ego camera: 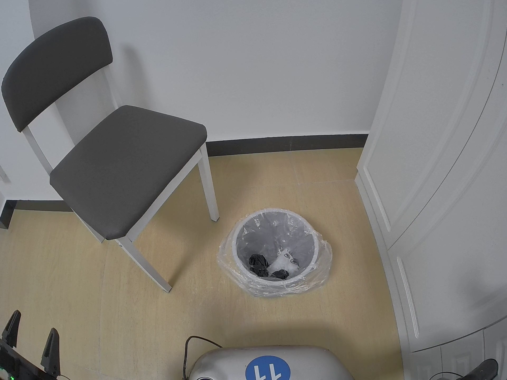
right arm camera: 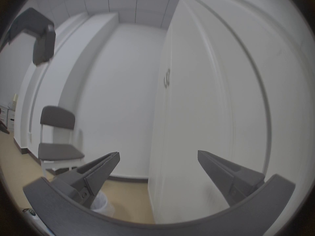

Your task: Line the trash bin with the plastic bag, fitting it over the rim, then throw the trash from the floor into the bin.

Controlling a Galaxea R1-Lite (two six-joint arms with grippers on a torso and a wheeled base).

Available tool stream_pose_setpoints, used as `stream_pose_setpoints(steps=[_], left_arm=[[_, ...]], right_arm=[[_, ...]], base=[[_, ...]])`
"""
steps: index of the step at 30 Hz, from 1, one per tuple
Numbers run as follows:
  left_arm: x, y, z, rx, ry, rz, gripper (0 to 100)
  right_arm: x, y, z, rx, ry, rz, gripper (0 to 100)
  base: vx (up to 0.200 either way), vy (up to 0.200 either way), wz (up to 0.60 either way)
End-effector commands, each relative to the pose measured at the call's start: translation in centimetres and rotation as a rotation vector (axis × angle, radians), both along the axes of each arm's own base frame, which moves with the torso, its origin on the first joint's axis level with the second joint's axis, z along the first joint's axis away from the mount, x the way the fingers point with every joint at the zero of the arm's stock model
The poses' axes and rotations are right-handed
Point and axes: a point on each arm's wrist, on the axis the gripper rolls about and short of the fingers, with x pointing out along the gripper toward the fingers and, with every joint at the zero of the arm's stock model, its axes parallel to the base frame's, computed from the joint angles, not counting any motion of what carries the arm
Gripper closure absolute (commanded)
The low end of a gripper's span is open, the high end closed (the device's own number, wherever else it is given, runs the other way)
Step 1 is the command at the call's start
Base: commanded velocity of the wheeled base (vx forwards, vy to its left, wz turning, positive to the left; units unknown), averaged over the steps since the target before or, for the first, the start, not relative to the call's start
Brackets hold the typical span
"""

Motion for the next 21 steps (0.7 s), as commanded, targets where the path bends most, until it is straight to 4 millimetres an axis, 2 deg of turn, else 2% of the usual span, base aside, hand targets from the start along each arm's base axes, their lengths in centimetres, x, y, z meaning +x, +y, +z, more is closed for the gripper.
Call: stream_pose_setpoints(steps=[1, 7, 13, 21], left_arm=[[0.1, -0.1, -0.6, 0.030, 0.017, -0.026, 0], [0.1, -0.1, -0.6, 0.029, 0.018, -0.026, 0], [0.1, 0.0, -0.6, 0.017, 0.018, -0.021, 0], [0.0, -0.1, -0.7, 0.030, 0.017, -0.026, 0]], right_arm=[[0.9, -0.1, -2.4, 0.082, 0.192, -0.005, 0], [1.5, -0.1, -4.7, 0.101, 0.422, -0.029, 0], [1.5, -0.1, -5.1, 0.109, 0.459, -0.004, 0], [1.5, 0.2, -5.4, 0.134, 0.486, 0.125, 0]], base=[[0.000, 0.000, 0.00], [0.000, 0.000, 0.00], [0.000, 0.000, 0.00], [0.000, 0.000, 0.00]])
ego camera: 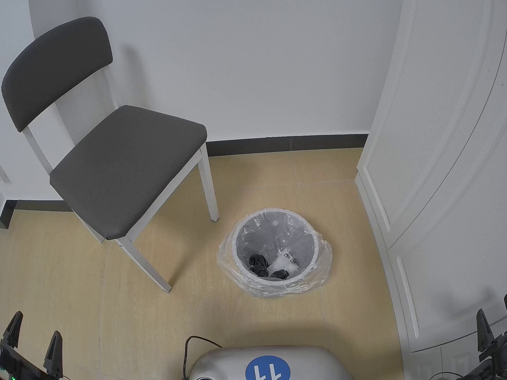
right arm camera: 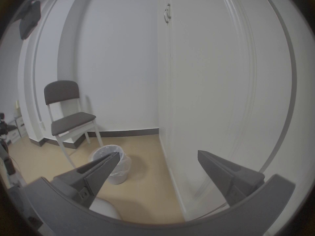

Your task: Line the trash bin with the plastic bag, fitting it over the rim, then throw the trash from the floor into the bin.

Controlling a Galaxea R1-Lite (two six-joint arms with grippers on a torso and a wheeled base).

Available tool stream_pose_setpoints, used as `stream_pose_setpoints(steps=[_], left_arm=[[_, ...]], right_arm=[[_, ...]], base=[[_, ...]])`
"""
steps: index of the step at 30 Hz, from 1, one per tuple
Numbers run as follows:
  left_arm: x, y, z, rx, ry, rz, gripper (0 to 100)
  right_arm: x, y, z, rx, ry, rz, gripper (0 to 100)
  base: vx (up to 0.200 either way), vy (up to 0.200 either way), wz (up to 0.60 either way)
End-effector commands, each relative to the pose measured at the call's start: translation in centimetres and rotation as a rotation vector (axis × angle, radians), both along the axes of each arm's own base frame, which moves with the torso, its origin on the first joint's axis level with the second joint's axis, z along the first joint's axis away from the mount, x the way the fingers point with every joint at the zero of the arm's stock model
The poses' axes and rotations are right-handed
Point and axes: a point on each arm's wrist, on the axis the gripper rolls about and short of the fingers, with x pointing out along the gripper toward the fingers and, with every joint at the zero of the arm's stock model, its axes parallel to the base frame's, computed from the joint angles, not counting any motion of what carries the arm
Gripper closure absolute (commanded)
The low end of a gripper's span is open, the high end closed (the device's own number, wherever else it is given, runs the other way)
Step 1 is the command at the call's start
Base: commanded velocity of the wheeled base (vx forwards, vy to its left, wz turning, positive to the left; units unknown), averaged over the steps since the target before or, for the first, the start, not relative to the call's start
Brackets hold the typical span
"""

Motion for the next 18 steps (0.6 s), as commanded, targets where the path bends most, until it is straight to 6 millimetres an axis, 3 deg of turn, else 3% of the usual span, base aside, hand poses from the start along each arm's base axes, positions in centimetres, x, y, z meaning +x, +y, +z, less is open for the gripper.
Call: stream_pose_setpoints(steps=[1, 18], left_arm=[[0.03, -0.01, -0.52, 0.007, 0.004, -0.003, 0], [0.03, 0.00, -0.52, 0.006, 0.004, -0.002, 0]], right_arm=[[0.04, 0.05, -0.60, -0.001, 0.013, 0.024, 0], [0.04, 0.04, -0.60, -0.003, 0.013, 0.019, 0]], base=[[0.000, 0.000, 0.00], [0.000, 0.000, 0.00]])
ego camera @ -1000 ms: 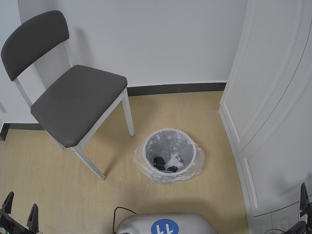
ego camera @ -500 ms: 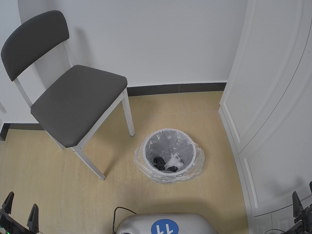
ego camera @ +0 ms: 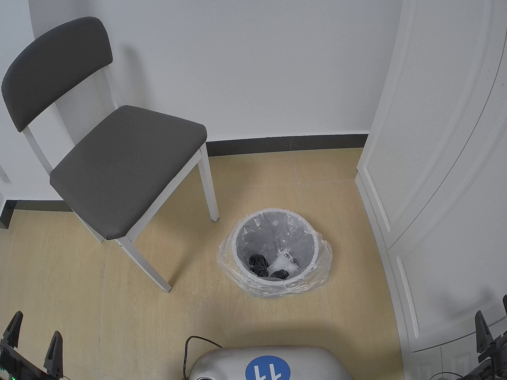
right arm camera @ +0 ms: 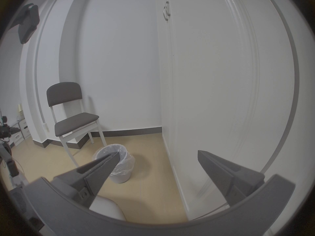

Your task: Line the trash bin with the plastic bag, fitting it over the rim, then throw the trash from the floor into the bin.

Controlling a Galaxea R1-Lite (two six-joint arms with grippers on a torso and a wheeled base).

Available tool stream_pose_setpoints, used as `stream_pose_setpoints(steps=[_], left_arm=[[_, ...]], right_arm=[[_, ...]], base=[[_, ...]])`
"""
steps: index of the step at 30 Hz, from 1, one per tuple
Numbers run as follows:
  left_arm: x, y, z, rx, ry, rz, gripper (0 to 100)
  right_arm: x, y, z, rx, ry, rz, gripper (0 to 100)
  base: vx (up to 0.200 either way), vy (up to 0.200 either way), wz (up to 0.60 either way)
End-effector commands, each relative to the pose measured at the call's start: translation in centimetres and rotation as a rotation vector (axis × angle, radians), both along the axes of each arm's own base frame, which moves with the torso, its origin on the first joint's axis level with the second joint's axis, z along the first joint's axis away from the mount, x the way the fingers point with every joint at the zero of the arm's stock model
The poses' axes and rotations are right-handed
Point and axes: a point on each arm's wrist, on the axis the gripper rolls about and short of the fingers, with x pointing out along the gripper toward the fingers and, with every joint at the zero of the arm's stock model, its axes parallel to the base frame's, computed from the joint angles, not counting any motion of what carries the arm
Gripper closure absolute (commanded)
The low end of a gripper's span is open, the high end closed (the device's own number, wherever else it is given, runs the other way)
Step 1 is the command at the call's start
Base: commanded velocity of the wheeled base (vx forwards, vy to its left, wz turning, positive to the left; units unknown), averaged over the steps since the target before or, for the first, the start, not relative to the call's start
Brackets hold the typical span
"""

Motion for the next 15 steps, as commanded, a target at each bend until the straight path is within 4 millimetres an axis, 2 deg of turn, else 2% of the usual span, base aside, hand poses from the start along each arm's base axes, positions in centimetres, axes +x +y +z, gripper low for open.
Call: stream_pose_setpoints(steps=[1, 15], left_arm=[[0.02, 0.00, -0.52, 0.000, 0.003, 0.001, 0], [0.02, 0.00, -0.52, -0.005, 0.003, 0.000, 0]], right_arm=[[0.03, 0.00, -0.51, -0.010, 0.003, 0.000, 0], [0.02, 0.06, -0.64, -0.020, 0.018, 0.029, 0]], base=[[0.000, 0.000, 0.00], [0.000, 0.000, 0.00]])
